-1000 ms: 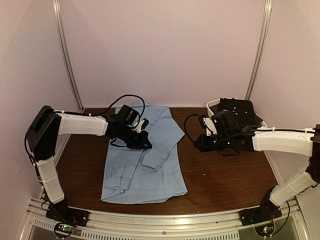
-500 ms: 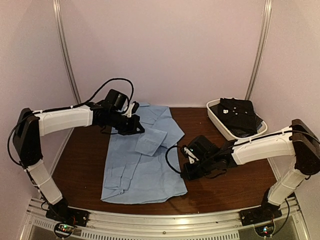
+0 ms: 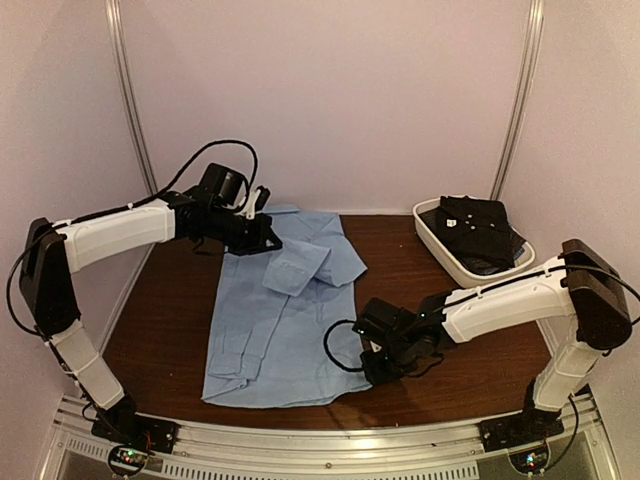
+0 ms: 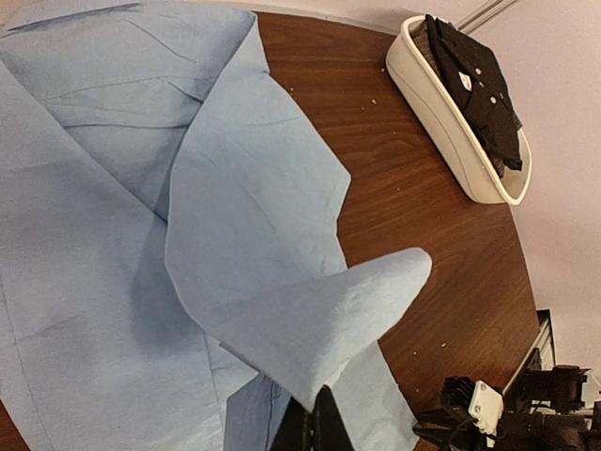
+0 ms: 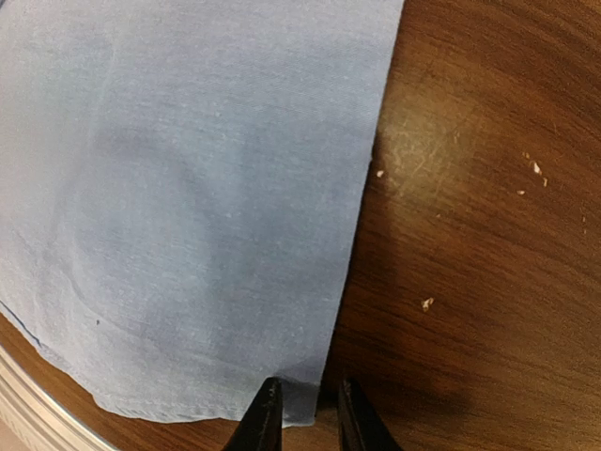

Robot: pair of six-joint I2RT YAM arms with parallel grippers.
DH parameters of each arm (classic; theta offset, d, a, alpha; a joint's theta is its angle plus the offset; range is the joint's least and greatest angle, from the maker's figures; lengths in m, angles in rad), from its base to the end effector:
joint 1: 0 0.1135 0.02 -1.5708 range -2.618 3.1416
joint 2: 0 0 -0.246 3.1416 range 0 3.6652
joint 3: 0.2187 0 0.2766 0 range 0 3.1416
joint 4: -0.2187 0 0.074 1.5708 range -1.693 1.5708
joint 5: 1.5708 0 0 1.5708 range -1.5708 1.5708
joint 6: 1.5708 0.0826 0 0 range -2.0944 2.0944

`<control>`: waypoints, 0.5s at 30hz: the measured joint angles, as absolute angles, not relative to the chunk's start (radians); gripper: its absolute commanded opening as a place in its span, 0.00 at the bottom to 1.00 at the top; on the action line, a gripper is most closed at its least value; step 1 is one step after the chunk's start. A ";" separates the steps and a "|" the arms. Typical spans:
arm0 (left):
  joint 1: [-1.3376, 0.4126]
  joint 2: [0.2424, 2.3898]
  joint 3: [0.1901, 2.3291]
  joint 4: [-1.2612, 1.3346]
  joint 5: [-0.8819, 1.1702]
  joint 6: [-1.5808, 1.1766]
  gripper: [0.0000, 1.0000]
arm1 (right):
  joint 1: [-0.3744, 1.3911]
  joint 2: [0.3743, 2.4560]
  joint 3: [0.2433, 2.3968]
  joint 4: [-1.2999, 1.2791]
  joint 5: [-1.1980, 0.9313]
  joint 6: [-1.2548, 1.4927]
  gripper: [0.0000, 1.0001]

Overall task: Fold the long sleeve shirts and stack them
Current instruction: Pick up the sleeve from the 1/3-folded shirt.

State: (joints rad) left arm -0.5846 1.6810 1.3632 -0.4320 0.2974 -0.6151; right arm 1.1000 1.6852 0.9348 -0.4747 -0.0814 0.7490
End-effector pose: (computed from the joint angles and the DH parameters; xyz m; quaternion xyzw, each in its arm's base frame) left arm 0.3488 -0.2598 0.2264 0.0453 0.9076 -0.3349 0.2491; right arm 0.1480 0.3056 0.0706 -0.1787 0.9679 0.1613 0.0715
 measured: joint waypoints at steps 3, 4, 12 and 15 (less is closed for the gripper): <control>-0.578 1.681 1.388 -0.435 0.294 -0.609 0.00 | 1.111 1.695 0.949 -0.501 -0.062 0.768 0.24; -0.577 1.681 1.397 -0.435 0.293 -0.607 0.00 | 1.115 1.698 0.953 -0.505 -0.055 0.772 0.24; -0.577 1.688 1.446 -0.438 0.291 -0.599 0.00 | 1.144 1.739 1.000 -0.528 -0.025 0.787 0.18; -0.577 1.699 1.466 -0.444 0.287 -0.598 0.00 | 1.155 1.752 1.013 -0.530 -0.017 0.787 0.09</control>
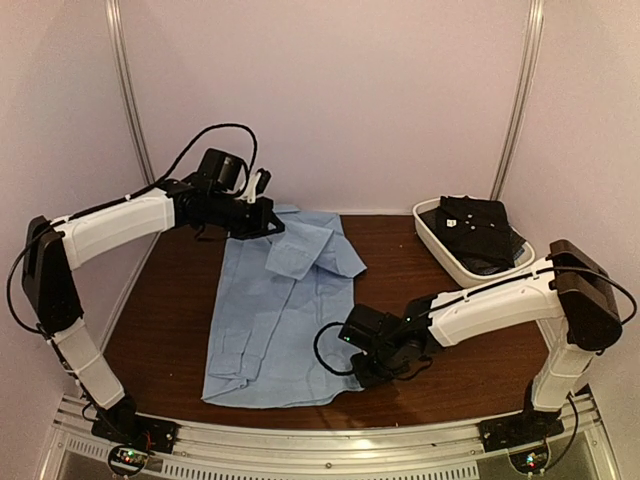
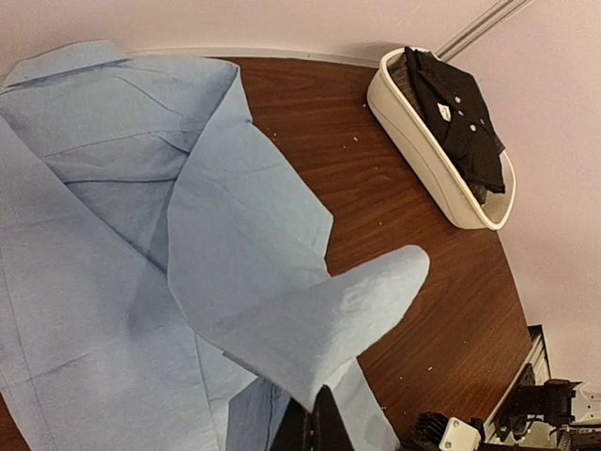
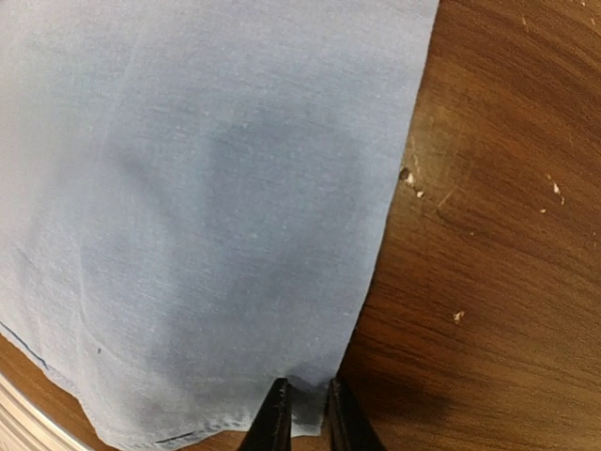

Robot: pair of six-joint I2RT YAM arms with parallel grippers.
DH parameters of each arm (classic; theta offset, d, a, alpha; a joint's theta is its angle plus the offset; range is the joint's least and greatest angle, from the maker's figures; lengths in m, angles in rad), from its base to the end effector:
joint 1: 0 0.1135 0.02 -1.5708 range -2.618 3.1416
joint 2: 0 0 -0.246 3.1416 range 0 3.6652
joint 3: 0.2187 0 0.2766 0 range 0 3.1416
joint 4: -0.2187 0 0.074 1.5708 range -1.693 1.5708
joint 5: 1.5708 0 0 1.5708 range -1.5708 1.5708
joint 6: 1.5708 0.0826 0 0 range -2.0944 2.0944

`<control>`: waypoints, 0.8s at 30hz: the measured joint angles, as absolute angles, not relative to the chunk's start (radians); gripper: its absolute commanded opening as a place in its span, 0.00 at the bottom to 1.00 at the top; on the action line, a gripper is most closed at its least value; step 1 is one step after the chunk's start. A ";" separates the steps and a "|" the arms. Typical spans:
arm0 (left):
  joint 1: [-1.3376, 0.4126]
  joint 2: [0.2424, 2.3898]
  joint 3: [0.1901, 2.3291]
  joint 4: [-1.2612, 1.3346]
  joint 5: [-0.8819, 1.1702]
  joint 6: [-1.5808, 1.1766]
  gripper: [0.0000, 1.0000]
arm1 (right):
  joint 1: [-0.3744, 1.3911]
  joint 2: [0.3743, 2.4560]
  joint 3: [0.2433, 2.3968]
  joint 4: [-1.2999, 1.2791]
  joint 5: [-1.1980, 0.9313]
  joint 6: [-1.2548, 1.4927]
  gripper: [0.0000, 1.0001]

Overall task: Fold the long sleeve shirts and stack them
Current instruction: Pick up the 1/3-folded shirt from the center of the board, then fold the 1/3-folded shirt at the center of the board.

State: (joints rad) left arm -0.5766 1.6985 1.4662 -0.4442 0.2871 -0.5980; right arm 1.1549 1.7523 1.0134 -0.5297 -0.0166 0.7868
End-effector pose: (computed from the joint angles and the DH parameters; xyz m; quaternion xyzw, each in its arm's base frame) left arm 0.3623 -0.2635 0.2578 0.0523 0.8930 -0.3445 0.2848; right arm 0.1406 0.3217 0.0685 -0.1821 0.9716 0.1289 0.0782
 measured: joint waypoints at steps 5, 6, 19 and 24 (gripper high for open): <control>-0.570 1.722 1.510 -0.458 0.283 -0.591 0.00 | 1.160 1.756 1.011 -0.520 -0.011 0.790 0.00; -0.566 1.727 1.522 -0.463 0.282 -0.588 0.00 | 1.159 1.754 1.008 -0.517 -0.010 0.791 0.00; -0.519 1.843 1.754 -0.486 0.281 -0.550 0.00 | 0.987 1.582 0.807 -0.476 0.033 0.791 0.00; -0.503 1.886 1.830 -0.491 0.286 -0.548 0.00 | 0.963 1.544 0.771 -0.480 0.048 0.788 0.00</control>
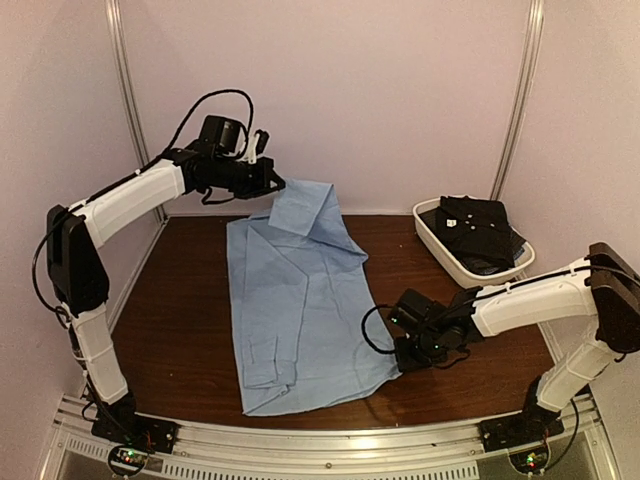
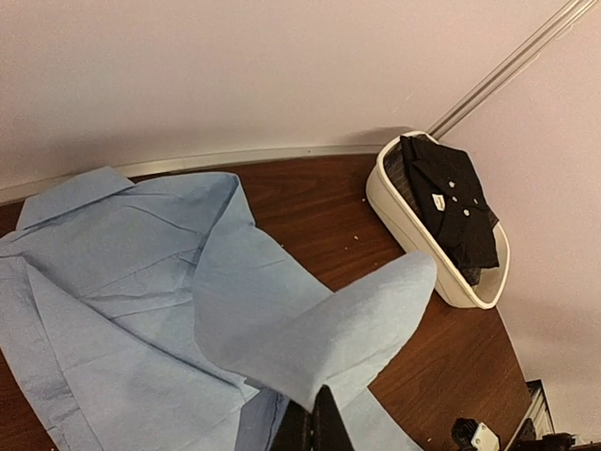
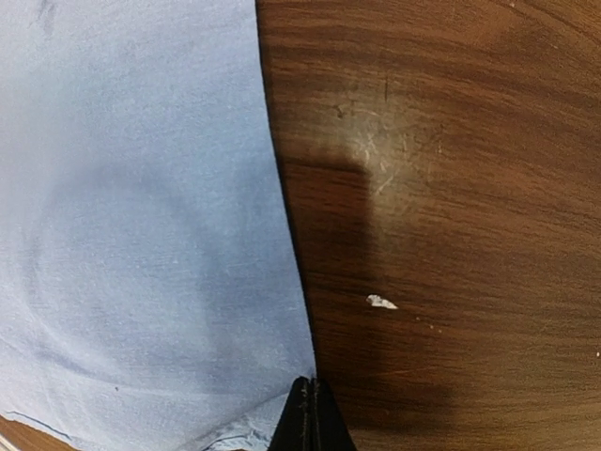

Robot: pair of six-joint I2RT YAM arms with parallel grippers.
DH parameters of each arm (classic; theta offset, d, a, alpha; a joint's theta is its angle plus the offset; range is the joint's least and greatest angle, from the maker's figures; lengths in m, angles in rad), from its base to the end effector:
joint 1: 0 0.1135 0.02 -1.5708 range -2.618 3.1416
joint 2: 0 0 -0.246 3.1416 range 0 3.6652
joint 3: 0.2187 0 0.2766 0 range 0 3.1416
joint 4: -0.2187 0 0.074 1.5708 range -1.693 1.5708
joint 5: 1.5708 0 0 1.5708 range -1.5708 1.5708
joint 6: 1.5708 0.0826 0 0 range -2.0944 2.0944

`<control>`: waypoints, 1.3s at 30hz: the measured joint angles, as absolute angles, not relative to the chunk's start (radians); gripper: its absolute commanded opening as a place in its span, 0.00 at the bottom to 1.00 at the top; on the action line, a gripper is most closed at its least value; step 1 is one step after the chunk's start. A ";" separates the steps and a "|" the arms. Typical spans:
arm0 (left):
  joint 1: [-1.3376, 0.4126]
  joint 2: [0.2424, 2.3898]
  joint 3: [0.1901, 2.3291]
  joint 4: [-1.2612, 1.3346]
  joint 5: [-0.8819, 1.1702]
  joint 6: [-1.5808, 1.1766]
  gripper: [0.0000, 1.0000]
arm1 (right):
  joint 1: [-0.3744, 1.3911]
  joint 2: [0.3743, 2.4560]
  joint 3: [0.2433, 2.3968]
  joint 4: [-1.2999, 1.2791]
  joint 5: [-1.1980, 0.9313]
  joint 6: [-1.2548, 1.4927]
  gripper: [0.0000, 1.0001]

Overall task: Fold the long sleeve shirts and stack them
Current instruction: Fold the 1/3-folded shirt at the center of the board.

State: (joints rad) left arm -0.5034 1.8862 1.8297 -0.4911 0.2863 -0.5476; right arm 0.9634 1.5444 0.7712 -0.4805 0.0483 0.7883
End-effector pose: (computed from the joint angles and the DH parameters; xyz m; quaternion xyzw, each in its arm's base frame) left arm 0.4268 -0.2617 0.3123 0.0508 0.8644 -0.3507 0.3568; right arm 0.1730 0.2420 0.0651 -0.0825 0.9837 0.1060 0.1194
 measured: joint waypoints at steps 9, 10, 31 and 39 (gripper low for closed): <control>-0.424 1.885 1.881 -0.497 0.294 -0.525 0.00 | 0.966 1.478 0.767 -0.479 0.046 0.773 0.00; -0.412 1.880 1.881 -0.502 0.293 -0.519 0.00 | 0.969 1.462 0.767 -0.476 0.043 0.768 0.00; -0.202 1.600 1.544 -0.526 0.220 -0.468 0.00 | 1.104 1.493 0.888 -0.376 -0.142 0.657 0.00; -0.179 1.595 1.542 -0.525 0.212 -0.464 0.00 | 1.092 1.491 0.965 -0.468 -0.131 0.630 0.00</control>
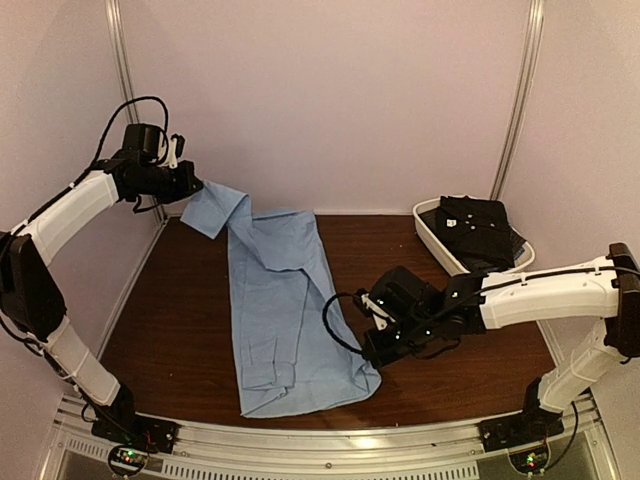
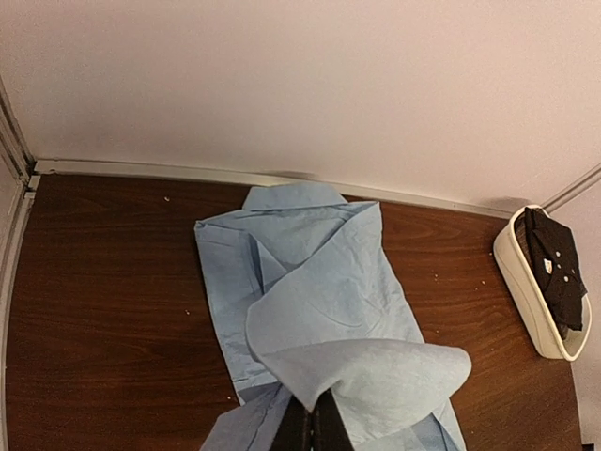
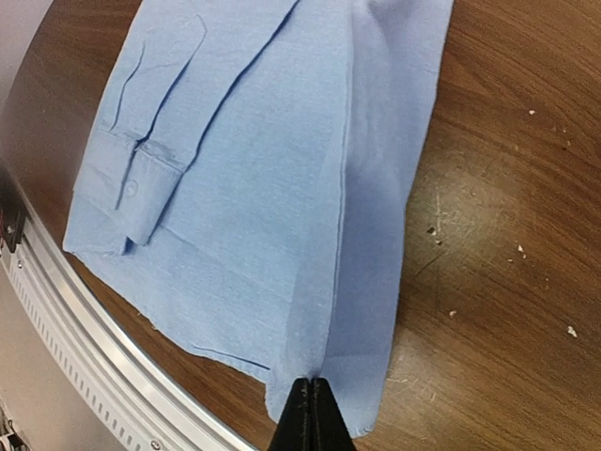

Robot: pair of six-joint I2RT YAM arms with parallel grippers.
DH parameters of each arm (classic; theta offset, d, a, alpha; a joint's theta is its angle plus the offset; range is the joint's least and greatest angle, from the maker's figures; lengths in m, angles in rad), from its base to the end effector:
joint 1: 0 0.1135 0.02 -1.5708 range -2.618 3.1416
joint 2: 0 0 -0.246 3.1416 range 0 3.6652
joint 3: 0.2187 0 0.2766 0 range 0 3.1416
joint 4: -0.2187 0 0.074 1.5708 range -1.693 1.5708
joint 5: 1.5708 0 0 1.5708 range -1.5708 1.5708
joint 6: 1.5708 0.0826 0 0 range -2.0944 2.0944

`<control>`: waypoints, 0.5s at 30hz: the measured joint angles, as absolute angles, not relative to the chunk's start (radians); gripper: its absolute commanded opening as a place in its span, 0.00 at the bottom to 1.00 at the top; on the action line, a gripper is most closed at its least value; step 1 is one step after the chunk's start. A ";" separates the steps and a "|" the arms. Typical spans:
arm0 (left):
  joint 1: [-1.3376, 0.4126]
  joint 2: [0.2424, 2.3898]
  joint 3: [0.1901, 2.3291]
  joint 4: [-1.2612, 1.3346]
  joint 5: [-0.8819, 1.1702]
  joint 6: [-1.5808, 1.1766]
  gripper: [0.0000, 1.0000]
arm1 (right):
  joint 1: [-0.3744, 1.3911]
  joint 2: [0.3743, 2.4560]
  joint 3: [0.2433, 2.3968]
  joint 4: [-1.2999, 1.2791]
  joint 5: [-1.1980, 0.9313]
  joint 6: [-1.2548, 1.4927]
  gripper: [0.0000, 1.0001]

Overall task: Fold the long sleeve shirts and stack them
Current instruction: Fold the 1/3-folded shirt at the center of the board, then fold the sleeve of the rectangle-folded shirt.

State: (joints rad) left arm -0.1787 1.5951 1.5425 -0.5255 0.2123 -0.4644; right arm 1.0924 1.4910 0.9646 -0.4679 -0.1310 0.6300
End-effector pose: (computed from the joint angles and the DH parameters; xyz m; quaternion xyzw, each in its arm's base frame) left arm 0.4185 -0.0933 0.3206 -0.0745 0.8727 -0.2380 0.4198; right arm 0.1511 0.3148 0.1442 -0.2373 0.9270 0.2561 0.1372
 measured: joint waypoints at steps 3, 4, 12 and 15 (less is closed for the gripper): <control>-0.178 1.595 1.542 -0.525 0.212 -0.461 0.00 | 1.057 1.490 0.962 -0.497 -0.131 0.627 0.00; -0.178 1.595 1.542 -0.525 0.212 -0.460 0.00 | 1.047 1.490 0.962 -0.508 -0.131 0.626 0.00; -0.173 1.595 1.542 -0.526 0.210 -0.453 0.00 | 1.034 1.481 0.984 -0.521 -0.187 0.581 0.00; -0.170 1.595 1.542 -0.525 0.210 -0.448 0.00 | 1.060 1.510 1.026 -0.496 -0.244 0.561 0.00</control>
State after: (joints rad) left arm -0.1696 1.5951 1.5425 -0.5255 0.2096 -0.4484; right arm 1.0595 1.5101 1.0256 -0.4957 -0.2440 0.5606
